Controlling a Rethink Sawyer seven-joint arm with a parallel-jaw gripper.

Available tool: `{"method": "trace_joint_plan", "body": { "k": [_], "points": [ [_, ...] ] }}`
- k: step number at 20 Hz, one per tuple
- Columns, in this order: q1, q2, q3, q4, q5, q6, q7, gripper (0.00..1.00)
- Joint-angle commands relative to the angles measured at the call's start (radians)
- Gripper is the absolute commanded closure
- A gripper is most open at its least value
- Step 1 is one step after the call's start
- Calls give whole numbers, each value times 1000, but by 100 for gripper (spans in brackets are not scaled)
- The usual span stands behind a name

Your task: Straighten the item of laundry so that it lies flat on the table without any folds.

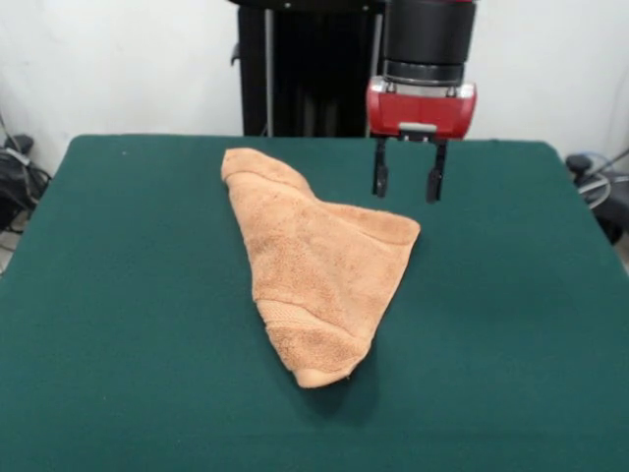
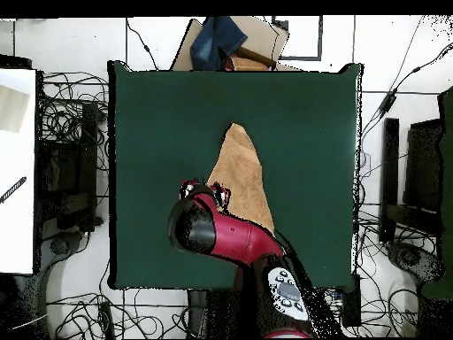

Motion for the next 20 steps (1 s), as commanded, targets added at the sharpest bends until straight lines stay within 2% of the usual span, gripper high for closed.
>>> {"method": "trace_joint_plan", "body": {
  "k": [1, 5, 10, 14, 20],
  "points": [
    [-29, 47, 40, -83, -48, 180, 52, 0],
    [14, 74, -4, -204, -33, 302, 36, 0],
    [-5, 116, 7, -292, -47, 406, 31, 0],
    [-32, 134, 34, -286, -69, 371, 40, 0],
    [-53, 178, 51, -373, -108, 403, 15, 0]
  ]
}}
